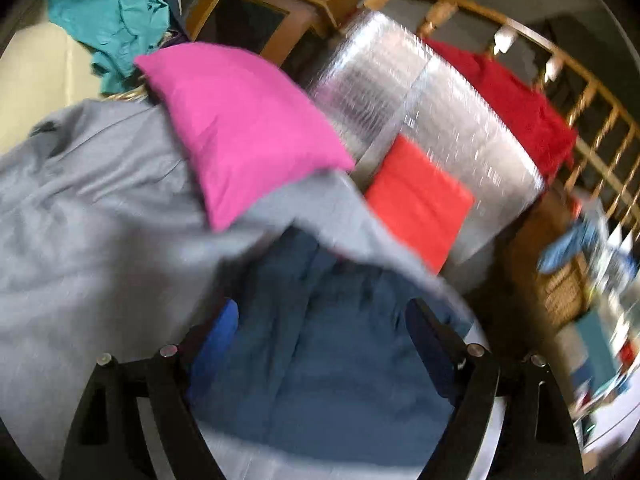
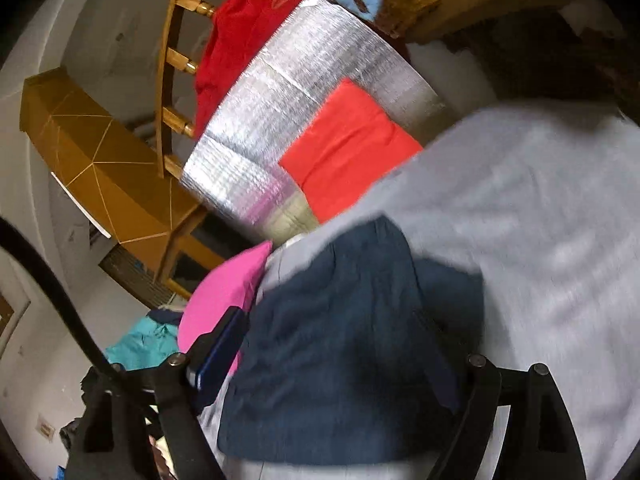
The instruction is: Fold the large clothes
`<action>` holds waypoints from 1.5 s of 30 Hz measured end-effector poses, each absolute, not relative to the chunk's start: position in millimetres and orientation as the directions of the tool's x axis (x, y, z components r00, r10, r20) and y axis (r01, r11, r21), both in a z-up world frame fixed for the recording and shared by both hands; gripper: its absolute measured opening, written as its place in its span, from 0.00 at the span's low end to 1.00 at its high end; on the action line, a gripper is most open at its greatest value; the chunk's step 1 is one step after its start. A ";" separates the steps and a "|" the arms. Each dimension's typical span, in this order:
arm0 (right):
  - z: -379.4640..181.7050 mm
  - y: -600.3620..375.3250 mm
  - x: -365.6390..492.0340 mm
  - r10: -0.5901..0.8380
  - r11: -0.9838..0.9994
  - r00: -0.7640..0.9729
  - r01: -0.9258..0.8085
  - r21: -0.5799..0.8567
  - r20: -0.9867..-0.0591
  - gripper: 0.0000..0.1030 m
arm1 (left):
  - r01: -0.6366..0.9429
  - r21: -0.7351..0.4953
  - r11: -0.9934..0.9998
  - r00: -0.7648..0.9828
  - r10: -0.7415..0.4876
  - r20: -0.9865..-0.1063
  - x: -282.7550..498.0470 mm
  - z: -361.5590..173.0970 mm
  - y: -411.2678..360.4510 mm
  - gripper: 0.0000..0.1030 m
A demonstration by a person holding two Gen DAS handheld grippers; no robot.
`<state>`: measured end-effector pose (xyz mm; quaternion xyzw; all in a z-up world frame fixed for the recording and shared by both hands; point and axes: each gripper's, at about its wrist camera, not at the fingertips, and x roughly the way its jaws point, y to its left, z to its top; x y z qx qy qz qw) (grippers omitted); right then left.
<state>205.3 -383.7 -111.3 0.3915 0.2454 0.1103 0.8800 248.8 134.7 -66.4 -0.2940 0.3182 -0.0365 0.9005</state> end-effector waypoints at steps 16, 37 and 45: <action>-225.6 -370.5 192.0 0.503 0.417 0.725 0.274 0.867 -0.471 0.83 | -0.410 -0.746 0.524 0.639 -0.418 -0.645 256.2 -203.3 137.5 0.84; -240.9 -357.6 261.5 0.375 0.567 0.766 0.256 0.783 -0.522 0.48 | -0.417 -0.720 0.555 0.711 -0.294 -0.639 273.7 -201.7 135.5 0.59; -209.5 -340.3 249.4 0.330 0.649 0.765 0.242 0.721 -0.554 0.37 | -0.382 -0.736 0.559 0.743 -0.287 -0.604 255.1 -180.0 140.2 0.29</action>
